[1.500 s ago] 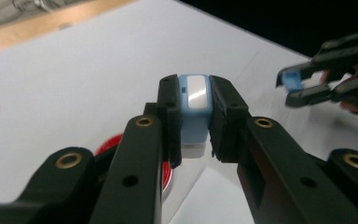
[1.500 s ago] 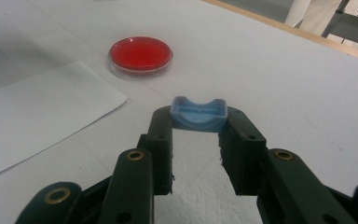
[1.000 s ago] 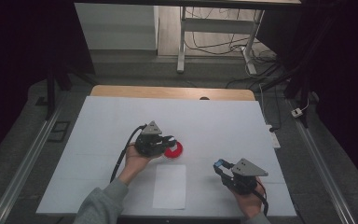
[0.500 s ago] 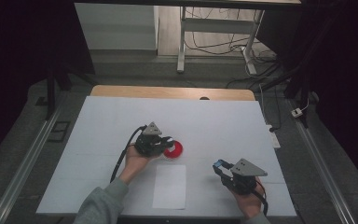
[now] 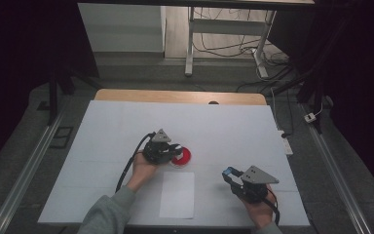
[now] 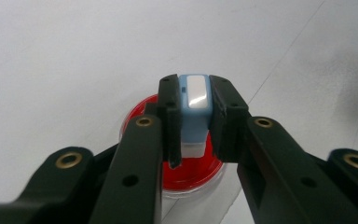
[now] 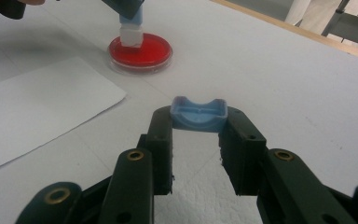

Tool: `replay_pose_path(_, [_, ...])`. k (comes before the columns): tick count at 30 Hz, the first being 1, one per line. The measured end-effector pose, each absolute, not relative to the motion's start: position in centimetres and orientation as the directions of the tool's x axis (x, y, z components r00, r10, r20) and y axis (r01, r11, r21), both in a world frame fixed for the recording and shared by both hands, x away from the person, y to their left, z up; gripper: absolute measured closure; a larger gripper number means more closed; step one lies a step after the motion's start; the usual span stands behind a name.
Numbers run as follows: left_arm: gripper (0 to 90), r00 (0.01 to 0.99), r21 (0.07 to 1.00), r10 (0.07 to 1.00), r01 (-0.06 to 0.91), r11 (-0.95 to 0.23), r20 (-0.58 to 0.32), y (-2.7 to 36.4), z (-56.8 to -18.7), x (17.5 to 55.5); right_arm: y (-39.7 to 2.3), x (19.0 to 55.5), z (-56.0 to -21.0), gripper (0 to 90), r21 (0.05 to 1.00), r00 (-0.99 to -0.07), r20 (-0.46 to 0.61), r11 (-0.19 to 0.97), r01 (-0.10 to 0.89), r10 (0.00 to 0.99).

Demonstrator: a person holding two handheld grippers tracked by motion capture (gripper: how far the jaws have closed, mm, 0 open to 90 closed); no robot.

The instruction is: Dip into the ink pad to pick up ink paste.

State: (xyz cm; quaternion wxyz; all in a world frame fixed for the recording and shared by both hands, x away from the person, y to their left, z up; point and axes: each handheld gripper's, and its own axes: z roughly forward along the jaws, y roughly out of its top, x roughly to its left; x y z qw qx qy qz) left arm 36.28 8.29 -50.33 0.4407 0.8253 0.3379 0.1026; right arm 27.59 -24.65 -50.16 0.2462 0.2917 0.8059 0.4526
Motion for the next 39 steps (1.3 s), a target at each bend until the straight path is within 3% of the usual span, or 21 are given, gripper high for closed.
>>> replay_pose_path(39, [76.4,0.762,0.782,0.646,0.436,-0.445,-0.057,7.39,-51.33,35.82,-24.47,27.5,-50.14,65.7,0.874,-0.714,-0.134,0.422,0.242,0.687])
